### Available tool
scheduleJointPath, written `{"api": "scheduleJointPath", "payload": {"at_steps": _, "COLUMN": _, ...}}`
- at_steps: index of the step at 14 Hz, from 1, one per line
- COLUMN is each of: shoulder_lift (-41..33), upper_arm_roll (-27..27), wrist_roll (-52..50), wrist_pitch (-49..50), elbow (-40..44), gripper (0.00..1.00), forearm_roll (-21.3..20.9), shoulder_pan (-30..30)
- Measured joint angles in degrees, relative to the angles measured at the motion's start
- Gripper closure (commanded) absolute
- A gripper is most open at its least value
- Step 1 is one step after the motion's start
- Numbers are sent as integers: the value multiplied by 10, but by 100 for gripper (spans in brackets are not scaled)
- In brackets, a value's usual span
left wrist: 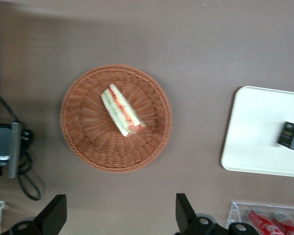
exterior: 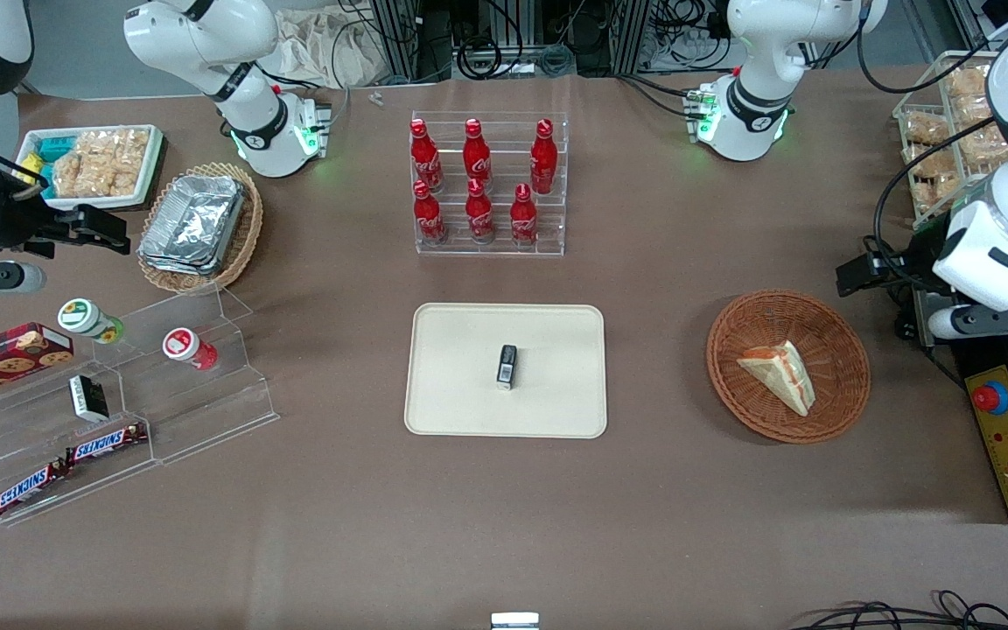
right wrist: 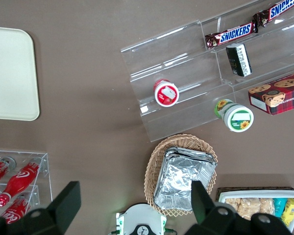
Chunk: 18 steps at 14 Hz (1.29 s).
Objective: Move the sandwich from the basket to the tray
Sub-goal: 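Move the left gripper over the sandwich wedge in the wicker basket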
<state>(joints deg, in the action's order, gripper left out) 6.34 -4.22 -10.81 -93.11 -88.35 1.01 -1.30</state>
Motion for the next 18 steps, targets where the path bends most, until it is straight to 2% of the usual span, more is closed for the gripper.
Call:
{"api": "scheduleJointPath", "payload": {"at_steps": 5, "shoulder_lift": 3, "upper_arm_roll": 4, "wrist_roll": -1, "wrist_pitch": 5, "elbow": 2, "gripper": 1, "forearm_roll": -25, "shoulder_pan": 0}}
{"api": "scheduleJointPath", "payload": {"at_steps": 8, "shoulder_lift": 11, "upper_arm_roll": 9, "wrist_roll": -59, "wrist_pitch": -7, "elbow": -27, "gripper": 1, "forearm_roll": -27, "shoulder_pan": 2}}
{"api": "scheduleJointPath", "payload": {"at_steps": 14, "shoulder_lift": 21, "upper_arm_roll": 12, "wrist_roll": -269, "wrist_pitch": -244, "elbow": -223, "gripper": 1, "forearm_roll": -62, "shoulder_pan": 3}}
{"api": "scheduleJointPath", "payload": {"at_steps": 16, "shoulder_lift": 31, "upper_arm_roll": 13, "wrist_roll": -329, "wrist_pitch": -300, "elbow": -263, "gripper": 1, "forearm_roll": -62, "shoulder_pan": 7}}
{"api": "scheduleJointPath", "payload": {"at_steps": 18, "shoulder_lift": 53, "upper_arm_roll": 14, "wrist_roll": -358, "wrist_pitch": -317, "elbow": -269, "gripper": 1, "forearm_roll": -62, "shoulder_pan": 9}}
